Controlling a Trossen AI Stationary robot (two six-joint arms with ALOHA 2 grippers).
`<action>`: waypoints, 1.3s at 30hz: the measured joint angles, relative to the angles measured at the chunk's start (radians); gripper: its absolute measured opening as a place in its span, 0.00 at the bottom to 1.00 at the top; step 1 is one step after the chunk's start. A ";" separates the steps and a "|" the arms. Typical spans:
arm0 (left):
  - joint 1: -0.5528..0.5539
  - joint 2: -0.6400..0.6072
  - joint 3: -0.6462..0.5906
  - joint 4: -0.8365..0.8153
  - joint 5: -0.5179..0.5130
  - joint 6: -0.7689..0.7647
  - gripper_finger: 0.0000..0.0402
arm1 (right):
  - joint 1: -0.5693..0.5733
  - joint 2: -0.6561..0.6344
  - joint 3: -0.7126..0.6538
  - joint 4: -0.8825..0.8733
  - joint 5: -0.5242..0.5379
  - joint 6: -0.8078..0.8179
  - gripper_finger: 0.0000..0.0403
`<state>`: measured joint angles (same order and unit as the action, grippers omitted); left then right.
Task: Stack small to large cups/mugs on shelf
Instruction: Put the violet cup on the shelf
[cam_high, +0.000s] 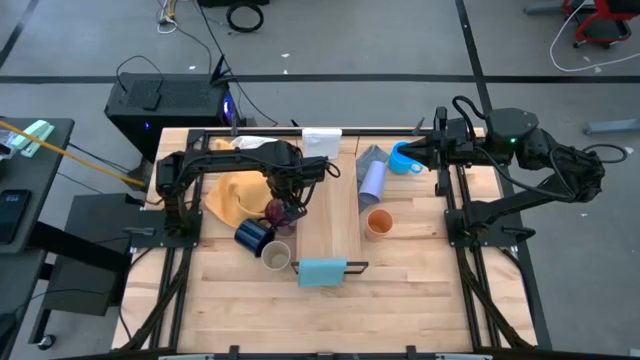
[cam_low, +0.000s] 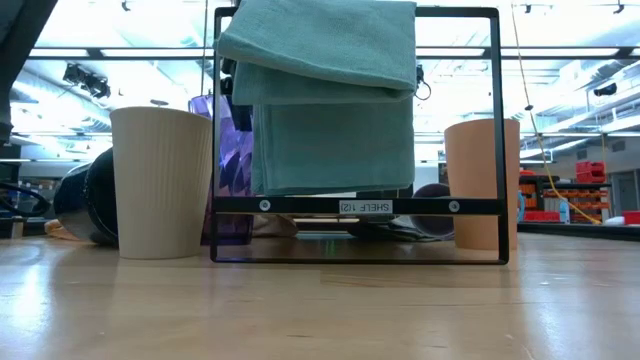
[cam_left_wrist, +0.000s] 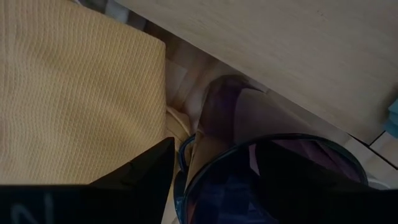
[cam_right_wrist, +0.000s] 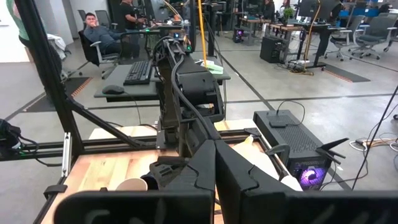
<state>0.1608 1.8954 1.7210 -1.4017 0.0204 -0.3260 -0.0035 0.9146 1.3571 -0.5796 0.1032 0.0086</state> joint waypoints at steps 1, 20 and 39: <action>0.000 0.000 0.000 0.000 0.000 0.000 0.56 | 0.000 0.000 0.000 0.000 0.000 0.000 0.02; 0.000 0.008 0.000 0.020 -0.001 0.024 0.36 | 0.000 0.000 0.000 0.000 0.000 0.000 0.02; 0.006 0.035 0.000 0.008 -0.024 0.110 0.13 | 0.000 0.000 0.000 0.001 0.000 0.000 0.02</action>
<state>0.1673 1.9305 1.7210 -1.3933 -0.0038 -0.2155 -0.0036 0.9146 1.3571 -0.5789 0.1032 0.0086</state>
